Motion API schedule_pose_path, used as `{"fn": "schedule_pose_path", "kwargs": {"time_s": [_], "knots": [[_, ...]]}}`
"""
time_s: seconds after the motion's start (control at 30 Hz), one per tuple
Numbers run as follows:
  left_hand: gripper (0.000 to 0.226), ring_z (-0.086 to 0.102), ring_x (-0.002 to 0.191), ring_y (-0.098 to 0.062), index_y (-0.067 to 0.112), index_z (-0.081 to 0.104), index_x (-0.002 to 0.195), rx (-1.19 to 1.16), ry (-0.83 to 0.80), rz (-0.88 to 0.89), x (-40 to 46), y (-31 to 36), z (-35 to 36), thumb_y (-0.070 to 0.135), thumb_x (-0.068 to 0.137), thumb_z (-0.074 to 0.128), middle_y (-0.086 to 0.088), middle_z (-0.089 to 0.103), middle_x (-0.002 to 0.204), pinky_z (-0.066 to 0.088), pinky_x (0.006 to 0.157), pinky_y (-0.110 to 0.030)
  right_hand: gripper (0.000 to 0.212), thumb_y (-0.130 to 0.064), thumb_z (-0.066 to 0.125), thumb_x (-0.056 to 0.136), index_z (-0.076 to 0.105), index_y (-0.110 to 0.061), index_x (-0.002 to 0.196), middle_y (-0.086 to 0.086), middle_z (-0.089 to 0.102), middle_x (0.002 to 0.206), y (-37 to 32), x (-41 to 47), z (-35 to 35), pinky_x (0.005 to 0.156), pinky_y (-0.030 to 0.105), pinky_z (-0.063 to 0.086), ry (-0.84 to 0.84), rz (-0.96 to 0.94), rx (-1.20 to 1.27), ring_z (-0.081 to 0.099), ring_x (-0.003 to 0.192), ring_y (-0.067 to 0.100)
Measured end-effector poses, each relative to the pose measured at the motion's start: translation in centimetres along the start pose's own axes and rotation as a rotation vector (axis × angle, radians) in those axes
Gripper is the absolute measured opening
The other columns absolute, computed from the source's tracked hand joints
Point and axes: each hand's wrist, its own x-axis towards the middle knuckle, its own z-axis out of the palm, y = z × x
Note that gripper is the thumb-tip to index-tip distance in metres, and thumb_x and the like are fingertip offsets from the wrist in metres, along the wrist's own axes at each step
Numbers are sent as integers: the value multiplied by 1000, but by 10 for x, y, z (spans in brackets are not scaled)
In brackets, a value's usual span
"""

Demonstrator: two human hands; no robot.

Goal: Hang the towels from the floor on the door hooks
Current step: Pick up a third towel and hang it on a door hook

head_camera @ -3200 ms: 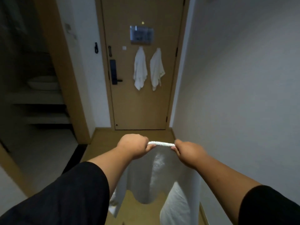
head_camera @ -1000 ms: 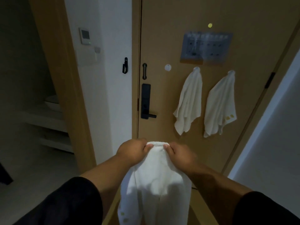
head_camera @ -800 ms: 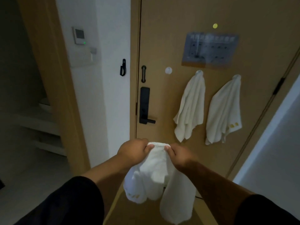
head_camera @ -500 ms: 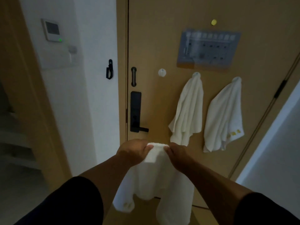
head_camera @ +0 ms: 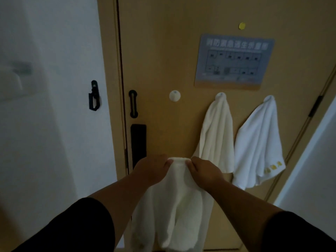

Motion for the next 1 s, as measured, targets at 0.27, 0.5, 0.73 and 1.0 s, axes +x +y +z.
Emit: {"fn": "schedule_pose_path", "kwargs": {"time_s": [0.27,0.5,0.73,1.0], "knots": [[51,60,101,-21,22,57,118,4,28,32,60,-19,13,52,101,21,-3,64,111,49,87,-37,49,-55,21,101,60,-25,104,-2,66,94,14,51,5,78,33,50,13,-13,-30,61,85,15],[50,61,99,-22,19,62,111,2,55,33,106,-19,7,48,102,22,-3,65,107,44,79,-30,51,-56,20,100,58,-23,110,0,66,97,31,104,-3,75,33,50,4,-66,-52,62,89,18],[50,59,102,-26,11,63,114,16,327,38,180,-20,-63,43,103,26,-7,64,108,45,86,-34,47,-52,24,101,57,-20,111,7,65,110,13,191,-71,76,35,43,159,-181,-57,61,98,28],[43,53,78,-21,16,60,95,52,461,-163,242,-24,-123,44,101,28,-9,63,95,42,70,-34,43,-44,30,102,63,-17,102,4,62,92,-24,266,-121,67,31,38,280,-145,-105,52,77,19]]}}
